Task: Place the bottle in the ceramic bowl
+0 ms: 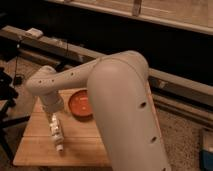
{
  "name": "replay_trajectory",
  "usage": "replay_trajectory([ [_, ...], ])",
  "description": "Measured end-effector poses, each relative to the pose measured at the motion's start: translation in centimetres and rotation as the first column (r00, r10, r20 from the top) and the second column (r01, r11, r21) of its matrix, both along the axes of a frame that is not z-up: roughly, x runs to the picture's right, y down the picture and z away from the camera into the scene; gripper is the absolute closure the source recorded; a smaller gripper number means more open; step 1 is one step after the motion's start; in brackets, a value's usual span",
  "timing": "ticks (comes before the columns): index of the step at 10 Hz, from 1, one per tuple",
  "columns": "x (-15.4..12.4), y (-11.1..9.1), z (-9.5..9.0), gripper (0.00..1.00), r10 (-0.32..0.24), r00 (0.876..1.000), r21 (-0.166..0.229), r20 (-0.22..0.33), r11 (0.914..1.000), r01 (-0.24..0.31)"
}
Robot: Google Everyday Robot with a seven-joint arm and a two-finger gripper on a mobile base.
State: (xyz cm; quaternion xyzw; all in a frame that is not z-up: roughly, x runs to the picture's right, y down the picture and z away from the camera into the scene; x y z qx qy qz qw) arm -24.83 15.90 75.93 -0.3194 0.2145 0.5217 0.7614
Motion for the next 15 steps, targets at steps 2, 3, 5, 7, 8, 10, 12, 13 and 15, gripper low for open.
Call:
replay_trajectory([
  [2, -0.8, 1.2, 2.0, 0.35, -0.008, 1.000, -0.034, 0.011, 0.9994, 0.009],
  [3, -1.2, 1.6, 2.3, 0.35, -0.017, 1.000, -0.043, 0.022, 0.9989, 0.018],
  [5, -2.1, 2.3, 1.8, 0.35, -0.036, 0.998, -0.055, 0.050, 0.9978, 0.038],
  [7, -3.0, 3.0, 1.2, 0.35, -0.055, 0.996, -0.060, 0.074, 0.9964, 0.059],
  [8, -3.5, 3.4, 1.2, 0.35, -0.064, 0.994, -0.062, 0.084, 0.9957, 0.069],
  [10, -3.9, 3.8, 1.4, 0.35, -0.078, 0.993, -0.064, 0.090, 0.9944, 0.084],
  [12, -4.2, 4.3, 1.6, 0.35, -0.090, 0.991, -0.065, 0.098, 0.9932, 0.097],
  [13, -4.3, 4.4, 1.7, 0.35, -0.093, 0.991, -0.065, 0.100, 0.9929, 0.100],
  [15, -4.2, 4.7, 2.3, 0.35, -0.096, 0.990, -0.066, 0.100, 0.9925, 0.103],
])
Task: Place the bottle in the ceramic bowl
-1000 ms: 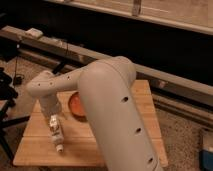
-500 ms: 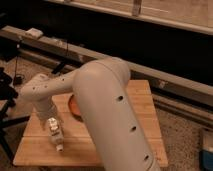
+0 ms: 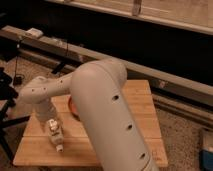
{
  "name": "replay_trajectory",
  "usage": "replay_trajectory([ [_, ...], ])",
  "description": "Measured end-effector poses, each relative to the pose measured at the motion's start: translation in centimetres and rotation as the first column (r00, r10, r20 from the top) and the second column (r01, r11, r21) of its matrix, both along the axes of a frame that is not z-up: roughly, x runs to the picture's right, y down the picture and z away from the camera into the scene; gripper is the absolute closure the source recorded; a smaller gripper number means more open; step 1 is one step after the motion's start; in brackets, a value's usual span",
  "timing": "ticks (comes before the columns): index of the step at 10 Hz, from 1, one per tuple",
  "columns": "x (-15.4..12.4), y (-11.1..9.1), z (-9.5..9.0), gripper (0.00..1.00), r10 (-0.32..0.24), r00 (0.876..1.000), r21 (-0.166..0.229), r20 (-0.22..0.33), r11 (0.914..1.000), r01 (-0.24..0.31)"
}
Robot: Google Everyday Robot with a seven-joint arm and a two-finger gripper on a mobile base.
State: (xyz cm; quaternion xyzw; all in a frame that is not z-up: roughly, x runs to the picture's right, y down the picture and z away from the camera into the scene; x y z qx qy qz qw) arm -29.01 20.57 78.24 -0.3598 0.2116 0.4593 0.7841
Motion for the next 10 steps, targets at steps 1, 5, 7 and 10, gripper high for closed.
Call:
replay_trajectory([
  [1, 0.0, 0.1, 0.3, 0.35, -0.001, 1.000, -0.003, 0.000, 1.0000, 0.001],
  [5, 0.1, 0.9, 1.4, 0.35, -0.025, 1.000, -0.024, -0.011, 0.9994, 0.025],
  [7, 0.1, 1.4, 2.0, 0.35, -0.044, 0.999, -0.046, -0.016, 0.9980, 0.043],
  [10, 0.0, 1.9, 2.4, 0.44, -0.076, 0.997, -0.057, -0.018, 0.9956, 0.075],
])
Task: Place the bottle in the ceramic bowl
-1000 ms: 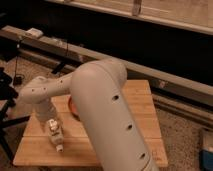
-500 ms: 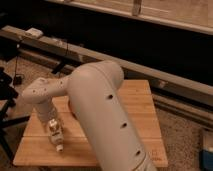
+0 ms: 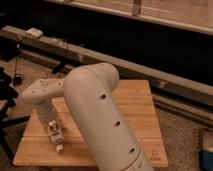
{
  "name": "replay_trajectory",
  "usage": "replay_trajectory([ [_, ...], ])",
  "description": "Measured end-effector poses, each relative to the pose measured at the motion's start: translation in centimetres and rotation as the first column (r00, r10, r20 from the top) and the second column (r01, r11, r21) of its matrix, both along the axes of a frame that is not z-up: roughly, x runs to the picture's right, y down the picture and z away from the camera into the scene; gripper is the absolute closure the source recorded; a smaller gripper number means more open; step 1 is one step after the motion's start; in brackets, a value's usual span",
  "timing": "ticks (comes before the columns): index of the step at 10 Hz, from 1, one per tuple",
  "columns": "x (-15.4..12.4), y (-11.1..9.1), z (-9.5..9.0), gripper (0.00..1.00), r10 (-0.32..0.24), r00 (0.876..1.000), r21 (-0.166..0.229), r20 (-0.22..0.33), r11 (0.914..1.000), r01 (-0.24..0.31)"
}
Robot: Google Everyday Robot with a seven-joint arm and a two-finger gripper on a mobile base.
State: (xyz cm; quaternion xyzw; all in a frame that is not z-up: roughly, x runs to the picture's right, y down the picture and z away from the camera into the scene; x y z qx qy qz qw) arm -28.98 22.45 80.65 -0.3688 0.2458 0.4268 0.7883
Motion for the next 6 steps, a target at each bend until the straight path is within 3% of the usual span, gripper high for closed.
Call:
replay_trajectory([
  [3, 0.1, 0.2, -0.1, 0.74, -0.018, 1.000, -0.012, -0.001, 0.9998, 0.018],
  [5, 0.0, -0.9, -1.4, 0.93, -0.011, 1.000, -0.006, 0.001, 0.9999, 0.011],
  [6, 0.1, -1.9, -2.2, 0.99, 0.002, 1.000, -0.001, 0.003, 1.0000, -0.002],
])
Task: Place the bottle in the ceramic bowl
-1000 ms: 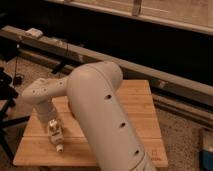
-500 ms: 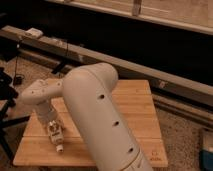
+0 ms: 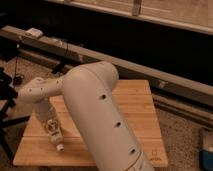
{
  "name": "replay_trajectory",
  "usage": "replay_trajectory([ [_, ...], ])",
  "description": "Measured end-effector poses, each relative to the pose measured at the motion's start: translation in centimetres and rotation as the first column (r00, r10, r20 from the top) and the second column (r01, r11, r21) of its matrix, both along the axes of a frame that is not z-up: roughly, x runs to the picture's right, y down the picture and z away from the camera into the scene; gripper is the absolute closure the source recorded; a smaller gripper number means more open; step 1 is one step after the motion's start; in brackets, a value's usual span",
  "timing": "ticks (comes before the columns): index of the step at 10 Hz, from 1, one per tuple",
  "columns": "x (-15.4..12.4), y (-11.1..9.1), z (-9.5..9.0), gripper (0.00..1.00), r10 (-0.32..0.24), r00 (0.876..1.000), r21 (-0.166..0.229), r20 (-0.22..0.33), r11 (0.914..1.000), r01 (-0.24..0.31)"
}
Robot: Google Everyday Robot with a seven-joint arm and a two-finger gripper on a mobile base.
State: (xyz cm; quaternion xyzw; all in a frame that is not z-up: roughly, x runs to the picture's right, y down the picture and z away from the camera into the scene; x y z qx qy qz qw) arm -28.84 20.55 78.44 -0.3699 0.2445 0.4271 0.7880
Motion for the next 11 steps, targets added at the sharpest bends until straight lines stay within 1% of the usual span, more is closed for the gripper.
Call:
replay_trajectory([
  [2, 0.6, -3.2, -1.9, 1.00, 0.039, 0.999, 0.026, 0.004, 0.9989, -0.039],
  [3, 1.0, -5.7, -3.0, 1.00, 0.056, 0.998, 0.049, 0.008, 0.9972, -0.056],
  [4, 1.5, -7.7, -3.4, 1.00, 0.069, 0.998, 0.066, 0.006, 0.9954, -0.069],
  [5, 2.3, -9.4, -3.2, 1.00, 0.083, 0.997, 0.080, -0.004, 0.9934, -0.083],
  [6, 3.5, -11.2, -2.7, 1.00, 0.102, 0.995, 0.094, -0.021, 0.9906, -0.099],
  [7, 4.6, -12.8, -1.6, 1.00, 0.120, 0.992, 0.109, -0.044, 0.9874, -0.115],
  [9, 6.3, -14.3, 0.3, 1.00, 0.141, 0.987, 0.130, -0.083, 0.9829, -0.130],
  [11, 9.4, -16.0, 2.9, 1.00, 0.158, 0.976, 0.160, -0.151, 0.9780, -0.134],
])
